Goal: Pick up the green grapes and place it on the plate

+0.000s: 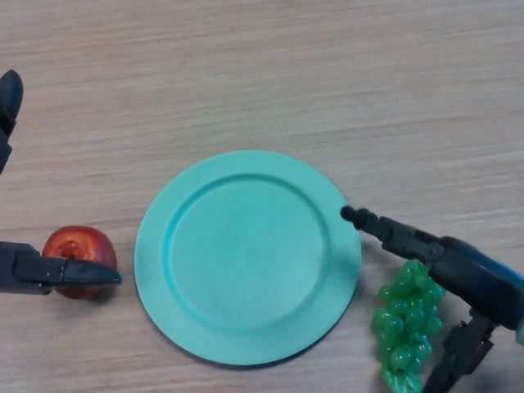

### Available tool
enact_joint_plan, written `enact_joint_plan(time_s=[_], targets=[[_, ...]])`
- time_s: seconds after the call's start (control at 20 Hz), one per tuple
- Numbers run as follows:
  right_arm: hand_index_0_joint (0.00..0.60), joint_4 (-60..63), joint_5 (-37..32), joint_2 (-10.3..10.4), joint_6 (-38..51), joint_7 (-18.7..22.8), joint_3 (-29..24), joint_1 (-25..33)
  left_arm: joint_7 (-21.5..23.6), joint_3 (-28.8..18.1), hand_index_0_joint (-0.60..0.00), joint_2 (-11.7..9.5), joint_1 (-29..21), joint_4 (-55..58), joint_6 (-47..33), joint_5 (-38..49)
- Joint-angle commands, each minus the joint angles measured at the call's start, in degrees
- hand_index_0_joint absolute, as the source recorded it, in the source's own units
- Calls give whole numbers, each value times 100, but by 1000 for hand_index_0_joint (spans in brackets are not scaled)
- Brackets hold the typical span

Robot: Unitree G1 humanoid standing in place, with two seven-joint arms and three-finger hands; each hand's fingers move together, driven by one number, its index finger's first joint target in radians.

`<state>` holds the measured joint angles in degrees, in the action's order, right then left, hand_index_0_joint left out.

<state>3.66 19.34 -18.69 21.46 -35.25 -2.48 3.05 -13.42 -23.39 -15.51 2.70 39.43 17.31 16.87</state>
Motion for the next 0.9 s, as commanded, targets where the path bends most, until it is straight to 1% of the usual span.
enact_joint_plan(time_s=[0.05, 0.1, 0.15, 0.2, 0.25, 0.3, 0.35, 0.45, 0.5, 0.55, 0.6, 0.65, 0.7, 0.75, 0.9], targets=[[350, -153, -396, -149, 574, 278, -299, 140, 63, -353, 0, -212, -79, 224, -919, -14], [450, -28, -438, -153, 501, 246, -307, 118, 63, -356, 0, -208, -72, 234, -917, -19], [592, 391, -360, -183, 450, 305, -325, 116, 36, -384, 0, -197, -39, 293, -871, -6], [600, 578, -254, -215, 662, 433, -338, 153, 26, -395, 0, -188, -28, 309, -858, 2], [600, 852, -132, -227, 919, 724, -353, 236, 27, -408, 0, -155, -4, 309, -886, 4], [600, 984, -25, -232, 1030, 891, -334, 280, 31, -407, 0, -144, 9, 297, -917, -19], [600, 1348, 421, -290, 1392, 1256, -264, 398, 55, -404, 0, -125, 29, 301, -925, -45], [600, 1701, 1058, -419, 1841, 1562, -172, 513, 72, -406, 0, -111, 53, 347, -870, -58], [600, 1671, 1083, -419, 1832, 1546, -162, 507, 71, -405, 0, -106, 57, 355, -863, -64], [600, 1397, 930, -406, 1655, 1273, -159, 412, 62, -409, 0, -90, 72, 361, -865, -64], [600, 1190, 820, -393, 1502, 1086, -178, 357, 60, -413, 0, -86, 76, 362, -866, -60], [600, 681, 564, -369, 1151, 692, -236, 265, 63, -420, 0, -83, 77, 358, -873, -60], [600, 434, 457, -364, 979, 507, -271, 238, 62, -429, 0, -82, 79, 356, -879, -49], [600, -152, 222, -353, 578, 116, -340, 223, 47, -450, 0, -74, 93, 345, -905, -16], [600, -1238, -107, -284, -225, -360, -388, 351, 52, -454, 0, -83, 84, 296, -941, -19]])
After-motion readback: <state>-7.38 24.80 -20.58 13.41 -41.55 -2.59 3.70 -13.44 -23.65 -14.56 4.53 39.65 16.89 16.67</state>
